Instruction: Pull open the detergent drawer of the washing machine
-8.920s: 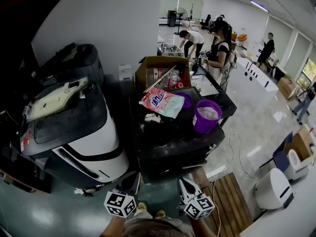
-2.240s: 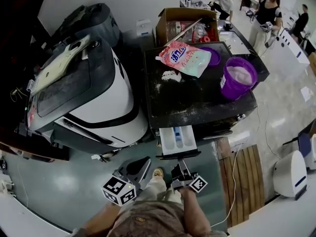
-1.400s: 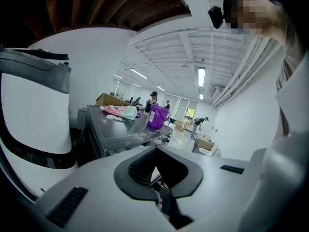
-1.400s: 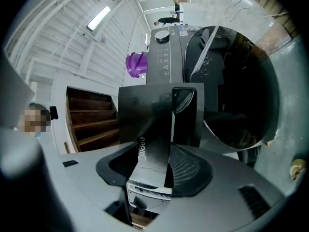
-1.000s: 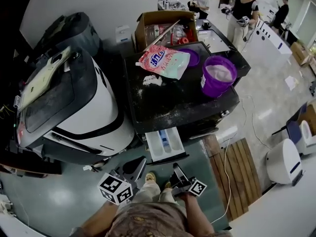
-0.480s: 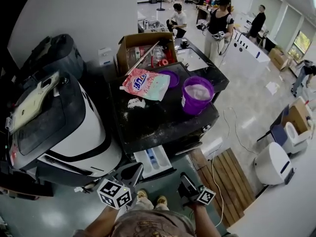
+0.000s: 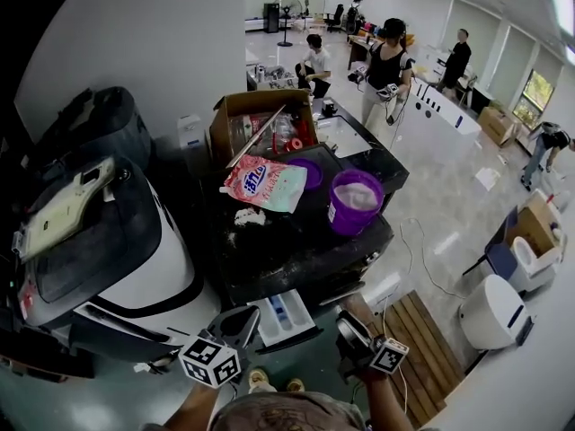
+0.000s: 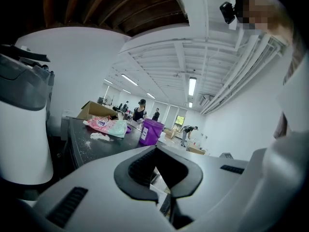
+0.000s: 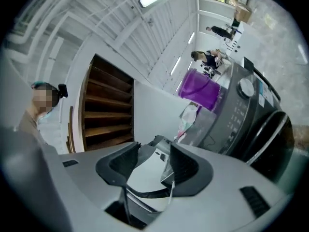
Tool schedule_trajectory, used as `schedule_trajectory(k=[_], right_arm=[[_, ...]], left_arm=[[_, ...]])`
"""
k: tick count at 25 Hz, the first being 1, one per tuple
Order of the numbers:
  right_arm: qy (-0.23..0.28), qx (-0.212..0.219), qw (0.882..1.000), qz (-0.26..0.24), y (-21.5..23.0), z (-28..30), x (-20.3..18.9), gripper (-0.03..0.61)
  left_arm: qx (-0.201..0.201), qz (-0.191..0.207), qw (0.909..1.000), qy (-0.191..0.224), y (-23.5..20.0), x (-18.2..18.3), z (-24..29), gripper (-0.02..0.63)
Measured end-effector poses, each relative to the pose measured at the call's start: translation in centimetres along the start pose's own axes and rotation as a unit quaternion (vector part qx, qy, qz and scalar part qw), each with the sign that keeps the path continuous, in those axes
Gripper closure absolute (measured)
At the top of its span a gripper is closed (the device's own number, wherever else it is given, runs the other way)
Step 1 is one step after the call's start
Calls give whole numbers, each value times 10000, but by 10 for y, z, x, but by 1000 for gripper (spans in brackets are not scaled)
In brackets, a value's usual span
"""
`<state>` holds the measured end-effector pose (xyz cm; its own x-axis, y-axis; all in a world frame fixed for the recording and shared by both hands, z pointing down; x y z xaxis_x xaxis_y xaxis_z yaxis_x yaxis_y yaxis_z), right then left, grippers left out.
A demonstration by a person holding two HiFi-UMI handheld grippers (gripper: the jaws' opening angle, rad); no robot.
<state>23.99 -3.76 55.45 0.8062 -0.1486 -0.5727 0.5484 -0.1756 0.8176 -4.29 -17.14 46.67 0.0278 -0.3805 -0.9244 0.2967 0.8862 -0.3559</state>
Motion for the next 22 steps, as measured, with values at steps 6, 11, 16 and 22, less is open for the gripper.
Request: schedule_trajectory(k=[6,11,16,22], right_arm=[[84,-364,9973,-626,-32,23,23,380],[32,-604,9869,-1493,-61,41,25,403],[199,-922,9715,-2174,-71,44,20,468],[282,-1190,9438,-3070,-77,46,11,526]], left_arm=[[96,-25,9998,145,-10,10,-10,594],[255,59,9994,215,-18,11,-18,594],[436,232,9983,317,-22,7,-26,594],[662,228,9964,473,-31,1,-34,594]])
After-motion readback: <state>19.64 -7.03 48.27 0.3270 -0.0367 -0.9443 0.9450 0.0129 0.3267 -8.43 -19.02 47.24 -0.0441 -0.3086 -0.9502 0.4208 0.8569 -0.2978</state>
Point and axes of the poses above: the fingertips, and each gripper's own axes: z forward along the fingers, y to its right, x out of its top, the point moved 8 cm from there along -z, backward along the fingers, and after that the axes turned 10 degrees about -x, right-handed, at the moved point
